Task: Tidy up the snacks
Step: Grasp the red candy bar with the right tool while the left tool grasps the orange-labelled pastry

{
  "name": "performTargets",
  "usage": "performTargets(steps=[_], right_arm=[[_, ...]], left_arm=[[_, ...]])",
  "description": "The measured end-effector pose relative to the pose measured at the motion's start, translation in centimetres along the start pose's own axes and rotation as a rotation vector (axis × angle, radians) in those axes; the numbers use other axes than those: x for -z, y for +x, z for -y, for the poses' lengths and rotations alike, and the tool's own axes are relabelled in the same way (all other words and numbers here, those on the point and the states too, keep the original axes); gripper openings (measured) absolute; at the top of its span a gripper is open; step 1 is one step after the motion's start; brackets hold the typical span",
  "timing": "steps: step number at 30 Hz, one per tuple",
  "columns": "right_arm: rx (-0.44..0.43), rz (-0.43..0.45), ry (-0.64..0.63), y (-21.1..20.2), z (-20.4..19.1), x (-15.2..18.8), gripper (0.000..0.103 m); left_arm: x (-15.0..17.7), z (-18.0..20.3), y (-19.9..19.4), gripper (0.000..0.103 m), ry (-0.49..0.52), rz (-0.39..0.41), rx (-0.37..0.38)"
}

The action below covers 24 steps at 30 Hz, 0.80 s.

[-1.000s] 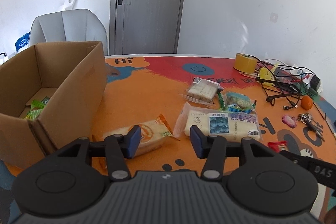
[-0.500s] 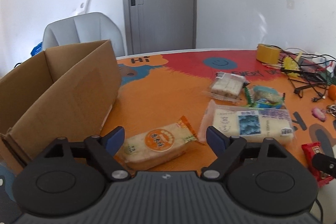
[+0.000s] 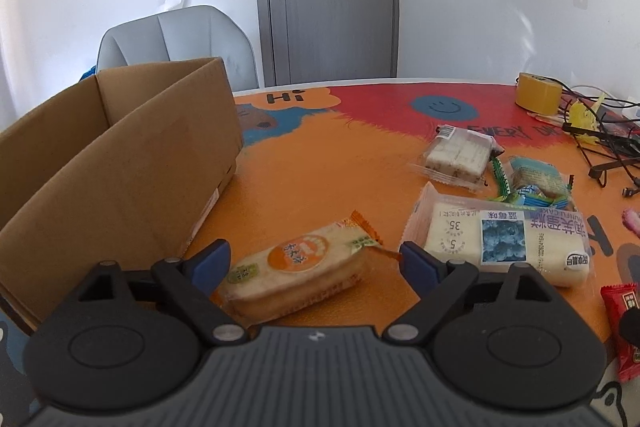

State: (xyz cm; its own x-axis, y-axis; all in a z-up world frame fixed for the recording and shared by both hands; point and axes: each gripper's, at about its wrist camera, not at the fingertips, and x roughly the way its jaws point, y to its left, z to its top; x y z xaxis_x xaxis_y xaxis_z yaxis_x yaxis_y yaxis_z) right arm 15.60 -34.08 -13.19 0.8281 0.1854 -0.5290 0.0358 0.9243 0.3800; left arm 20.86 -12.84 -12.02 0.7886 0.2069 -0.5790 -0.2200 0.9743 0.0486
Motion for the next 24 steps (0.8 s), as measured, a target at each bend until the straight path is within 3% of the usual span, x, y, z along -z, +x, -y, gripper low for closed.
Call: performTargets(steps=[2,5,6,7,8,9,12,24], right_arm=[[0.005,-0.001,-0.017,0.0,-0.4,0.1,0.028],[0.005,0.001,-0.049,0.1,-1.0,0.2,0.038],[0.011,0.002,-0.063,0.1,-1.3,0.3,0.040],[0.017,0.004,-0.076,0.1,-1.5,0.4,0.041],[0.026,0.007,-0.088,0.1,-1.7,0.5,0.041],[0.031,0.010,-0.096,0.1,-1.8,0.6,0.041],[0.057,0.011,-0.106,0.1,-1.8,0.6,0.024],[-0.022,0.048,-0.087,-1.5,-3.7,0.2,0.024]], left_arm=[[0.1,-0.1,-0.1,0.086,0.014,0.000,0.003],[0.2,-0.2,-0.5,0.074,0.020,0.008,-0.001],[0.3,-0.4,-0.7,0.062,0.021,0.012,0.001],[0.3,-0.5,-0.8,0.039,0.024,0.012,0.005],[0.2,-0.6,-0.9,0.035,0.018,0.007,0.021],[0.2,-0.8,-1.1,0.033,0.009,0.005,0.036],[0.3,-1.2,-1.7,0.030,0.000,0.009,0.083],[0.0,-2.3,-4.8,0.029,-0.027,0.072,0.184]])
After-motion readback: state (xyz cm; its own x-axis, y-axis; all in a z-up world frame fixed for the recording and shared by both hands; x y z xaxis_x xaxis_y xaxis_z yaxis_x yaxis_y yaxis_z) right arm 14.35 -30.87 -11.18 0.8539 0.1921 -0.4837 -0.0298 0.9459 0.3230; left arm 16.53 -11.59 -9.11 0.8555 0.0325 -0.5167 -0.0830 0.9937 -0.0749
